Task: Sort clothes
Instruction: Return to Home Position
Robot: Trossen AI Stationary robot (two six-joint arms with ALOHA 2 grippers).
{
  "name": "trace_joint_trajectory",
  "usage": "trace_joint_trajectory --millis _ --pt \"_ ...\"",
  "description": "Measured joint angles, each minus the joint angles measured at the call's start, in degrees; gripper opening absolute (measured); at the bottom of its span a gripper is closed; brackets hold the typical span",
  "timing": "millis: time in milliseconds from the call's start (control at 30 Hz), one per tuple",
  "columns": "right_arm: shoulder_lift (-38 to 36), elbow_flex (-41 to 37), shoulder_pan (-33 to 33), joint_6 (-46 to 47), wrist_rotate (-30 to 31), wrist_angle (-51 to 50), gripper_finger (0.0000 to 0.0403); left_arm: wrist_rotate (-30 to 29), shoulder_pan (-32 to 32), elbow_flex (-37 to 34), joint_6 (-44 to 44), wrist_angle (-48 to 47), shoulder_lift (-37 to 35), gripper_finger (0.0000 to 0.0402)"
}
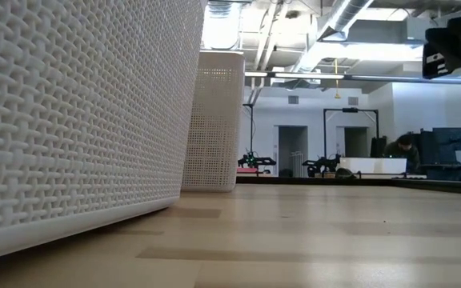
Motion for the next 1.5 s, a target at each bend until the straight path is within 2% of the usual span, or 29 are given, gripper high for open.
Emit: trace_joint_trajectory --millis 67,333,533,767,1233,1500 --pt "-0.27 -0.58 -0.02 -0.44 0.01 0.29 0.0123 0.61 0.0 -1.92 -0.95 4.51 0.11 0.0203" --pt "-0.27 -2.6 -1.23 -0.55 0.34 2.38 0.0123 1.36 -0.93 -2.07 0.55 7.5 -0.07 0.0203" --pt "-0.27 -2.62 -3.18 -0.84 0.66 2.28 0.0123 1.33 -0.92 -2.14 -0.12 3.14 0.04 0.0203" --pt "-0.27 -2.64 -5.64 -0.94 1.16 2.16 0.0123 1.28 -0.9 -2.21 -1.64 2.4 0.04 0.0203" --pt "-0.27 -2.69 -6.03 -0.96 1.23 1.99 0.0123 0.4 -0.9 -2.28 -0.03 2.14 0.04 0.0203" --pt "-0.27 -2.71 -6.03 -0.94 1.25 1.99 0.0123 0.35 -0.87 -2.28 -0.11 -3.07 0.02 0.0203"
